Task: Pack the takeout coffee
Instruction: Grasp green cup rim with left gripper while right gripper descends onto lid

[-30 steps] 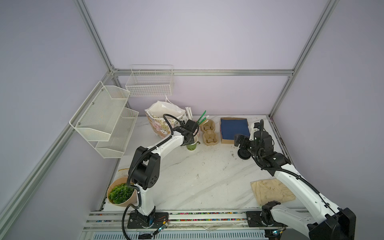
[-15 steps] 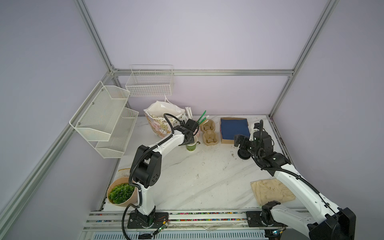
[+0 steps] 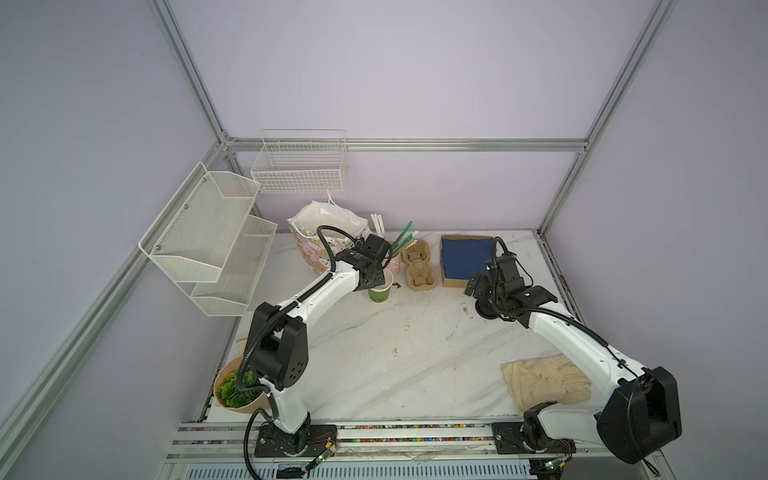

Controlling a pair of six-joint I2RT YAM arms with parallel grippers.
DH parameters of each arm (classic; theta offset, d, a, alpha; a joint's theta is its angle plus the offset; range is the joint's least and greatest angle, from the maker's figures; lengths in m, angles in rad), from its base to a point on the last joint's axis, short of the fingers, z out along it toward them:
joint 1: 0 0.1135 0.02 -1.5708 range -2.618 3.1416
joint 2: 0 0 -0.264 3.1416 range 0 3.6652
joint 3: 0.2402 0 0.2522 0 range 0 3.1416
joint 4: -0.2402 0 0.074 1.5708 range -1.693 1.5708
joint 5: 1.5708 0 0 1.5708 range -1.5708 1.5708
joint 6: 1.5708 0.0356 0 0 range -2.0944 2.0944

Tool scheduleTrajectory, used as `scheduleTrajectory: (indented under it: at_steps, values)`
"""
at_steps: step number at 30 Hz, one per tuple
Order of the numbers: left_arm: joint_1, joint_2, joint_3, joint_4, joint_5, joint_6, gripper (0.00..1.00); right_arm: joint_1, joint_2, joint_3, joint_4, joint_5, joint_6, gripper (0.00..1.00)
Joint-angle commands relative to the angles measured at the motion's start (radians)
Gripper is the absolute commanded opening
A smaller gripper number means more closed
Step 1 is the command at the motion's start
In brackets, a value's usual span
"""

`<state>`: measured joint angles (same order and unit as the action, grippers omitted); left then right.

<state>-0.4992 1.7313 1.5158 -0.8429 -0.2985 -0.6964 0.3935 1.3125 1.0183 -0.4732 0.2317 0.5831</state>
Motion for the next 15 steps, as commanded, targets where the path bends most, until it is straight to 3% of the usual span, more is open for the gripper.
scheduleTrajectory:
  at_steps: [1, 7, 11, 15]
  values:
    - [-0.028, -0.13, -0.083, -0.012, 0.041, 0.006, 0.0, 0.0, 0.019, 0.006, -0.073, 0.033, 0.047, 0.97]
    - [-0.11, -0.232, -0.179, -0.016, 0.071, -0.011, 0.0, -0.078, 0.042, -0.004, -0.075, -0.01, 0.058, 0.97]
    - [-0.179, -0.228, -0.185, -0.015, 0.055, -0.031, 0.0, -0.168, 0.092, -0.022, -0.067, -0.089, 0.045, 0.97]
    - [-0.233, -0.186, -0.183, -0.001, 0.052, -0.047, 0.0, -0.193, 0.147, -0.01, -0.052, -0.12, 0.031, 0.97]
